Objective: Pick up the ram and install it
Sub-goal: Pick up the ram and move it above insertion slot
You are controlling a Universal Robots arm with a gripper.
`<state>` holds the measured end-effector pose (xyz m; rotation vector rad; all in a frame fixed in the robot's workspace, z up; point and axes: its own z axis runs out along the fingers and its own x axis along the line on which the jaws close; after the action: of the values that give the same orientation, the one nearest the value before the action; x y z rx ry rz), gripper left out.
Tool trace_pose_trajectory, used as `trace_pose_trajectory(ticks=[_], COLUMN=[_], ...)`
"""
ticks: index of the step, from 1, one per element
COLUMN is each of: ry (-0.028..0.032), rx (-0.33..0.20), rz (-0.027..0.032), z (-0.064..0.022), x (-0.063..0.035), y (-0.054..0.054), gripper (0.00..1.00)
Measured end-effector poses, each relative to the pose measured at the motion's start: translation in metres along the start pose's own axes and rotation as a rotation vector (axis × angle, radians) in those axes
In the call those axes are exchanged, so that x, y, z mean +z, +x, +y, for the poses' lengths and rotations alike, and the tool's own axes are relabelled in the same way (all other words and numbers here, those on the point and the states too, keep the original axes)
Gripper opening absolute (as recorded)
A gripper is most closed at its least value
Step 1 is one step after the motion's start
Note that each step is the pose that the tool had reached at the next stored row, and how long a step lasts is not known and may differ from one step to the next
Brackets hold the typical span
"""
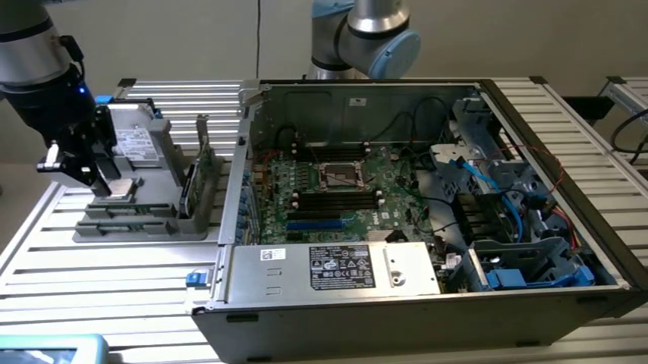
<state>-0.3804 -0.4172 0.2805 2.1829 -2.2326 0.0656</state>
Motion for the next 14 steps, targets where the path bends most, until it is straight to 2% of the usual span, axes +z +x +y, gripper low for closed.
trace_pose_trajectory(ticks=[4,8,14], ry=[-0.0001,0.0001,-0.0019], rx=[0.001,0.001,0.002], rz=[0.0000,-0.0001,0.0002], z=[-0.0007,-0.0062,-0.0061], x=[0.0073,0.0149,0.0257], y=[0.000,0.000,0.003], gripper=[0.42,0.42,0.42])
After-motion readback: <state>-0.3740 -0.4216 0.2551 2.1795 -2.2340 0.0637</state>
